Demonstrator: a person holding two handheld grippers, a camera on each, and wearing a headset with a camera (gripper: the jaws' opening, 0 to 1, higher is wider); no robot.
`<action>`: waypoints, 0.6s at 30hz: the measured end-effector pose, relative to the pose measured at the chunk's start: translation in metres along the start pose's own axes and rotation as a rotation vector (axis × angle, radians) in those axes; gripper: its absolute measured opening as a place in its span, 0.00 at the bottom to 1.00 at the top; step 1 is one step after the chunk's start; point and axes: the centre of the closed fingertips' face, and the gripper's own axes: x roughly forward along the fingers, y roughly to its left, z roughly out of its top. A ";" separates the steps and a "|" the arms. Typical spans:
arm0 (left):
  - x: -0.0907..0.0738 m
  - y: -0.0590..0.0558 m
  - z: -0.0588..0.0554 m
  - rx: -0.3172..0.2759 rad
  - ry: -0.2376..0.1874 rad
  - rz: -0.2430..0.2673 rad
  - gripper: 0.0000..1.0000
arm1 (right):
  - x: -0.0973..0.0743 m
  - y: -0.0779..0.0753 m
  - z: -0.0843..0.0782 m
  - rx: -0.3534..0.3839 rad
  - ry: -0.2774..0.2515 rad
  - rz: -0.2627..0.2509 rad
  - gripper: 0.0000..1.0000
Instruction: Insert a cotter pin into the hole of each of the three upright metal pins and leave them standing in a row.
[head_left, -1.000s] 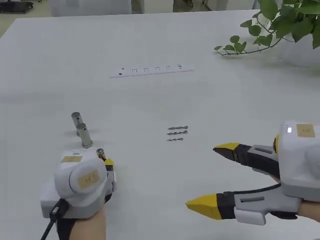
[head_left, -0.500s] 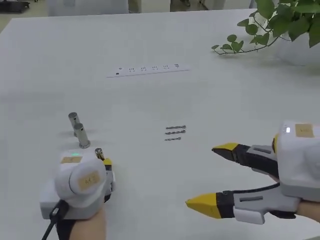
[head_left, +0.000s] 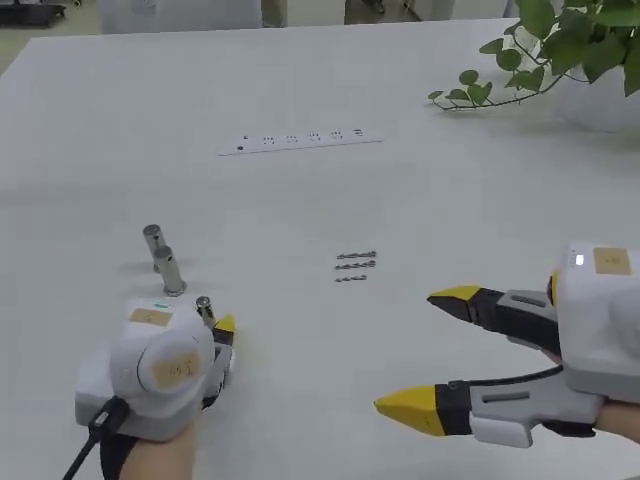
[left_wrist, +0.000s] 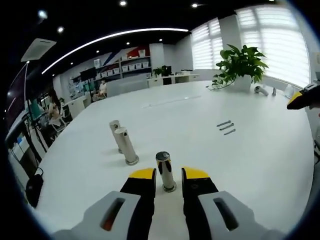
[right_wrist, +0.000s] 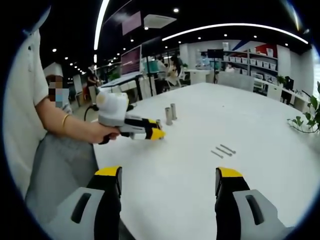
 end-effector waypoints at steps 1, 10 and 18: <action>0.000 -0.001 0.000 0.008 -0.001 -0.009 0.20 | 0.000 0.000 0.000 0.001 0.000 0.000 0.77; 0.006 0.001 0.002 0.025 -0.033 -0.142 0.20 | 0.002 0.000 0.000 0.004 0.002 -0.001 0.77; 0.006 -0.003 0.004 0.063 -0.062 -0.283 0.19 | 0.001 -0.002 0.000 0.002 0.014 -0.011 0.77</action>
